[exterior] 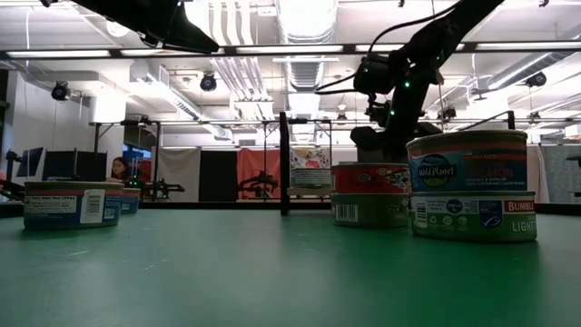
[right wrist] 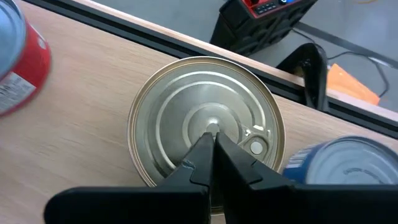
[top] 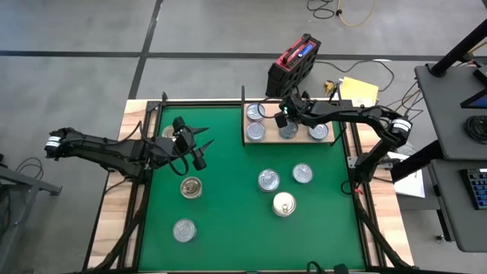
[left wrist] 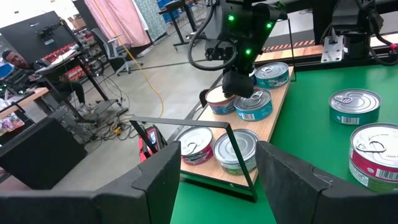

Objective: Stack canned seafood by type on shelf
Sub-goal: Adjust the tuna cans on the shelf

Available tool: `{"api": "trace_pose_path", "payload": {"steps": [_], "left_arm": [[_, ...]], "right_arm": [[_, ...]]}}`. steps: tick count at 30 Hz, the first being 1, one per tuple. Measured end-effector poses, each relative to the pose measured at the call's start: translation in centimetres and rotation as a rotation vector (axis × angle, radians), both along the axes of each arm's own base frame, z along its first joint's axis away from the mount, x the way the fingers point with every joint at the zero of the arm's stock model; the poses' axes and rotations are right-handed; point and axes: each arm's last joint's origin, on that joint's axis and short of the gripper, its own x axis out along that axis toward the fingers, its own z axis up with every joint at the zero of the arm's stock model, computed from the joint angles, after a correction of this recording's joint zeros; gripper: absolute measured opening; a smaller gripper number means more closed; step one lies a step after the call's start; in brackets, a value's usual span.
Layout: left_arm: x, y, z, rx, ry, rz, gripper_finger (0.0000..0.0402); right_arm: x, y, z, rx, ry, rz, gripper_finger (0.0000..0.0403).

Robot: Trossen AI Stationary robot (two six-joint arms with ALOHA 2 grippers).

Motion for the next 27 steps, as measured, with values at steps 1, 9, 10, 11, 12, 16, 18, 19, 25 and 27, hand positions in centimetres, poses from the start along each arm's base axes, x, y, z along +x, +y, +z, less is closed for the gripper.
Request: {"api": "trace_pose_path", "payload": {"steps": [1, 9, 10, 11, 12, 16, 18, 19, 25, 27], "left_arm": [[0.0, 0.0, 0.0, 0.000, 0.000, 0.000, 0.0192], [0.0, 0.0, 0.0, 0.000, 0.000, 0.000, 0.0192], [0.0, 0.0, 0.0, 0.000, 0.000, 0.000, 0.0192], [0.0, 0.0, 0.0, 0.000, 0.000, 0.000, 0.0192], [0.0, 0.0, 0.0, 0.000, 0.000, 0.000, 0.0192], [0.0, 0.0, 0.0, 0.000, 0.000, 0.000, 0.0192], [0.0, 0.0, 0.0, 0.000, 0.000, 0.000, 0.0192], [0.0, 0.0, 0.0, 0.000, -0.001, 0.000, 0.0192], [0.0, 0.0, 0.0, 0.000, -0.001, 0.000, 0.0192], [0.0, 0.0, 0.0, 0.000, -0.001, 0.000, 0.0192]], "right_arm": [[0.0, 0.0, 0.0, 0.000, 0.009, 0.003, 0.0009], [-0.7, 0.4, 0.5, 0.014, 0.052, 0.031, 0.0009], [-0.8, 0.5, 0.6, 0.014, 0.057, 0.036, 0.0009], [-0.9, 0.6, 0.7, 0.014, 0.064, 0.043, 0.0009], [-0.9, 0.6, 0.8, 0.014, 0.069, 0.050, 0.0009], [-0.9, 0.6, 0.9, 0.010, 0.064, 0.051, 0.0009], [-0.9, 0.6, 0.9, 0.009, 0.063, 0.051, 0.0009], [-0.9, 0.6, 0.9, 0.008, 0.062, 0.050, 0.0009], [-1.1, 0.6, 1.5, -0.029, 0.072, 0.043, 0.0009], [-1.0, 0.5, 2.2, -0.047, 0.059, 0.049, 0.0009]]}}
